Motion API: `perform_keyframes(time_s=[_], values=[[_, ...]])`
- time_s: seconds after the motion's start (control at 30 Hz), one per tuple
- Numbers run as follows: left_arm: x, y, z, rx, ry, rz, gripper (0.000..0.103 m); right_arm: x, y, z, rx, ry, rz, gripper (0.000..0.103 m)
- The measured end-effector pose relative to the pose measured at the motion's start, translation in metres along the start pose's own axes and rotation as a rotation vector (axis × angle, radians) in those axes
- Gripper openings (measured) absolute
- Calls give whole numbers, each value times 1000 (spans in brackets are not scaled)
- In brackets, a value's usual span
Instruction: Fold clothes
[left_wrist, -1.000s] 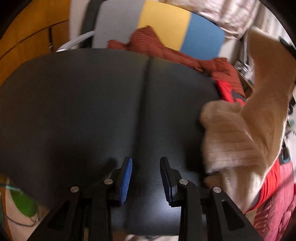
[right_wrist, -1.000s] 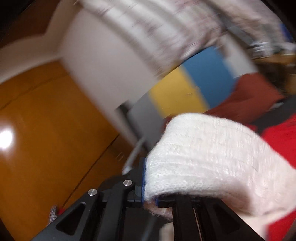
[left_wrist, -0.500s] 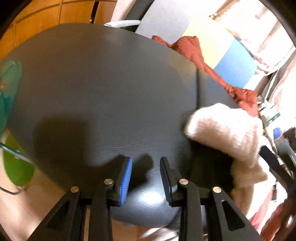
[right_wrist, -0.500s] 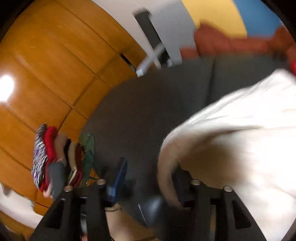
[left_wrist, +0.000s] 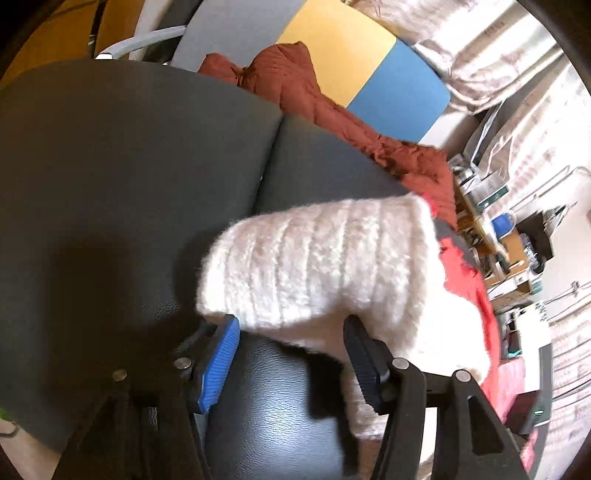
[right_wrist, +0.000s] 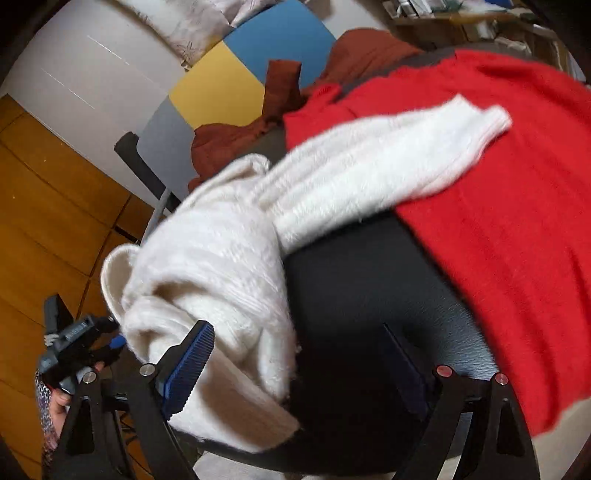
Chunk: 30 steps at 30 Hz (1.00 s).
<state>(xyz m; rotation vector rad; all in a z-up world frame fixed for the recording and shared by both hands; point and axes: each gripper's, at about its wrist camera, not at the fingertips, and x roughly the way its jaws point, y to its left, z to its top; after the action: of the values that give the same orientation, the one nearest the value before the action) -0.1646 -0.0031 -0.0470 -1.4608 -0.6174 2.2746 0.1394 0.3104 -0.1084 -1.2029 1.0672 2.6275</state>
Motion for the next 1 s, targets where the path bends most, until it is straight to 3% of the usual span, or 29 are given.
perform_keyframes(time_s=[0.07, 0.1, 0.23, 0.4, 0.47, 0.53, 0.6, 0.7, 0.73, 0.77, 0.9, 1.0], values=[[-4, -1, 3, -16, 0, -23, 81, 9, 5, -3, -14, 21, 26, 92], [-6, -2, 5, -25, 1, -35, 85, 12, 8, -4, -24, 21, 45, 92], [-5, -3, 6, -67, -9, -59, 85, 24, 26, -9, -64, 38, 101, 89], [15, -33, 3, 36, 63, 12, 85, 25, 50, -4, -150, 54, 105, 70], [27, -44, 2, 83, 99, 84, 85, 15, 50, -3, -184, 45, 86, 64], [46, -42, 6, 63, 157, 123, 84, 4, 50, -2, -218, 35, 65, 51], [65, -37, 10, 26, 220, 152, 68, -6, 49, -2, -252, 25, 44, 31], [73, -23, 19, -76, 239, 101, 47, -22, 49, 3, -289, -2, 19, 19], [71, -25, 24, -55, 231, 96, 21, -28, 50, 7, -291, -22, 16, 17], [70, -30, 29, -22, 232, 93, 12, -34, 51, 12, -292, -42, 13, 14], [26, -46, 56, 64, 87, 42, 8, -57, 55, 31, -296, -120, 1, 11], [-15, -60, 80, 123, -28, 1, 7, -102, 74, 53, -341, -258, -4, 7]])
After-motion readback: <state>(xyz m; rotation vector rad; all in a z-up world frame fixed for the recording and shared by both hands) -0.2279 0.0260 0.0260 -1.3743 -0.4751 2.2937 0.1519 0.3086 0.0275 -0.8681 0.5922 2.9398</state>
